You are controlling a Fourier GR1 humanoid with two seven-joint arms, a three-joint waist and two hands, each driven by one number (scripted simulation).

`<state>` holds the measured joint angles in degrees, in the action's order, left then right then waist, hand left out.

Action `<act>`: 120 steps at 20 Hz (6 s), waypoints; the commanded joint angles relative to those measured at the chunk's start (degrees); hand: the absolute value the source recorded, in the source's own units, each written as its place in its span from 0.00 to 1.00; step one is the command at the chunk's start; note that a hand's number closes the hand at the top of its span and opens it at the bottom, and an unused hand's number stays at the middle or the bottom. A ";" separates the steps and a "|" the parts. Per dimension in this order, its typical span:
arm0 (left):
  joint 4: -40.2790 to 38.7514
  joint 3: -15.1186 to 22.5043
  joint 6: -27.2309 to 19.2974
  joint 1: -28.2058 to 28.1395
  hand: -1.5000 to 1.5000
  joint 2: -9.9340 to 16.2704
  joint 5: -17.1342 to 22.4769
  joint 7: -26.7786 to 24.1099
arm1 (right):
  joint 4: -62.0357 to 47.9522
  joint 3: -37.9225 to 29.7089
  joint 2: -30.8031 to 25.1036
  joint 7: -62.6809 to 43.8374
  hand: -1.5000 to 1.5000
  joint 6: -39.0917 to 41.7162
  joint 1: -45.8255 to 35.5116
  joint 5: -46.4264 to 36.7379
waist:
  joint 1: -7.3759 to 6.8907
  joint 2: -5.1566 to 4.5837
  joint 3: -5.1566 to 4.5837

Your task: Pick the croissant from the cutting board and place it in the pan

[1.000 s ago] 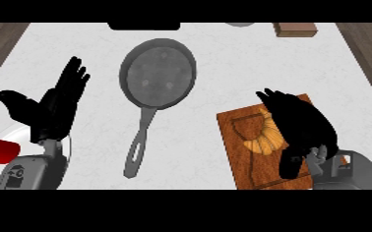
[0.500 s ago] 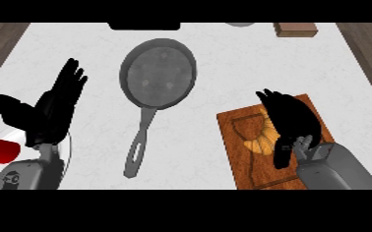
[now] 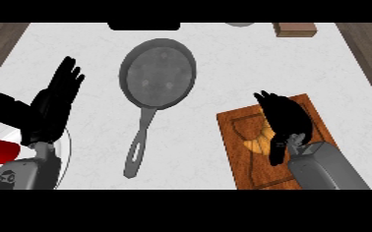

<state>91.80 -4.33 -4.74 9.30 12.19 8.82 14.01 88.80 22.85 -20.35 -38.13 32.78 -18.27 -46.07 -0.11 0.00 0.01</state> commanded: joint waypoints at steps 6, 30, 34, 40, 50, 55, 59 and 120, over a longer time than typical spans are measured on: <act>2.18 0.05 0.47 -2.07 0.50 -1.41 -1.75 0.09 | -11.22 -1.74 6.07 5.85 0.00 -4.73 -0.89 -6.50 | -0.18 0.00 0.00; -0.50 2.34 2.79 2.83 0.50 -3.73 -2.83 -0.05 | -15.41 3.52 20.05 -5.51 1.00 -17.09 -13.31 -9.65 | -7.44 -0.80 -0.09; -1.03 4.64 3.63 4.58 0.50 -4.76 -3.04 0.99 | -15.46 6.58 20.24 -14.96 1.00 -20.85 -21.73 -12.45 | -9.87 -0.49 -0.26; -2.70 5.45 4.48 6.21 0.50 -4.90 -3.11 1.29 | -17.89 11.65 20.32 -28.71 1.00 -21.73 -37.58 -18.33 | -11.95 -0.34 -0.57; -4.27 6.38 3.79 8.19 0.50 -5.72 -4.57 0.41 | -27.01 10.07 20.31 -38.06 1.00 -24.66 -53.84 -14.90 | -12.74 -1.13 -0.56; -5.59 5.02 3.33 9.45 0.50 -5.50 -3.97 1.16 | -32.25 8.95 20.31 -41.61 1.00 -28.46 -57.77 -14.60 | -11.09 -1.38 -0.49; -5.10 4.68 2.25 8.25 0.50 -6.20 -4.12 0.39 | -35.05 8.94 20.31 -43.28 1.00 -30.67 -60.23 -13.08 | -9.47 -0.84 -0.36; -4.41 -1.53 1.38 -0.74 0.50 -4.30 -4.16 -4.77 | 4.18 16.87 16.88 -2.73 0.00 -94.57 7.99 2.08 | 0.78 0.21 -0.04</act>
<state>88.56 -6.25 -3.16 9.14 8.85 5.31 11.08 84.67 37.95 -3.26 -39.61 -62.03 -18.68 -38.32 0.91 0.31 0.00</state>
